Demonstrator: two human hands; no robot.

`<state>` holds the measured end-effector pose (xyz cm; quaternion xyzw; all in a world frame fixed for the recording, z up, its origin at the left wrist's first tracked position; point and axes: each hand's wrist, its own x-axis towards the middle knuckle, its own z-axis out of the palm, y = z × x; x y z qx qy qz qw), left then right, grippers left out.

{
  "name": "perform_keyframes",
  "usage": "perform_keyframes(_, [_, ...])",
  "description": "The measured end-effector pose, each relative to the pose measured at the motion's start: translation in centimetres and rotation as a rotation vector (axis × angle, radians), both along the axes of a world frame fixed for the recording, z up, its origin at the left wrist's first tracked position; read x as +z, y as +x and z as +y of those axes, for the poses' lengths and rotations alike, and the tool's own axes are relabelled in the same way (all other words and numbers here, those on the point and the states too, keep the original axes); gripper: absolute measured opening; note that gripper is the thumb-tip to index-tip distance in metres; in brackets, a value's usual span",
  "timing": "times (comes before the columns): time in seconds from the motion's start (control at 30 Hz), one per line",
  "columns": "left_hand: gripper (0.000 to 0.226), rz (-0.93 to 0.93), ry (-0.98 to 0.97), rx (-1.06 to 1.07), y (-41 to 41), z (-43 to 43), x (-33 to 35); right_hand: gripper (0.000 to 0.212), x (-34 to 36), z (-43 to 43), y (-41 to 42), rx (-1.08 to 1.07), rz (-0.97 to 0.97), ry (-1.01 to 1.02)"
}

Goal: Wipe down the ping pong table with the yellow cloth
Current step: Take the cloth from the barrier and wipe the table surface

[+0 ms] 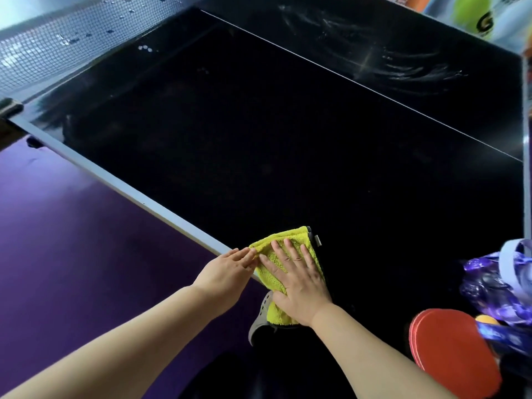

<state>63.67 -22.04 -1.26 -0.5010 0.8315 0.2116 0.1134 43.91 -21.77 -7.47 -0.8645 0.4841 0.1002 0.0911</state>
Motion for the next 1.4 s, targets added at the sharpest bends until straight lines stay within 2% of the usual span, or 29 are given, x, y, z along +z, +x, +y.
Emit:
perform_keyframes(0.23, [0.053,-0.003,0.049,-0.073,-3.5,0.6,-0.5,0.079,0.7,1.3,-3.7,-0.073,-0.065,0.063])
perform_keyframes(0.5, [0.055,-0.006,0.025,-0.085,-7.1,-4.1,-1.0,0.084,0.5,-4.2,-7.5,-0.036,0.003,0.011])
perform_keyframes(0.87, [0.058,0.049,-0.084,0.101,-16.9,-18.7,-2.7,0.079,-0.8,-21.0,-16.4,-0.032,-0.019,-0.034])
perform_keyframes(1.07, [0.069,0.029,-0.172,0.221,-22.1,-25.8,-2.5,0.077,-0.9,-32.4,-20.1,-0.088,-0.001,-0.071])
perform_keyframes(1.2, [0.077,-0.018,-0.167,0.197,-24.6,-29.0,-3.0,0.078,-0.9,-40.1,-21.9,-0.125,0.021,-0.081])
perform_keyframes(1.4, [0.090,-0.071,-0.155,0.141,-27.9,-32.3,-3.6,0.067,-1.0,-49.0,-23.6,-0.240,-0.024,-0.091])
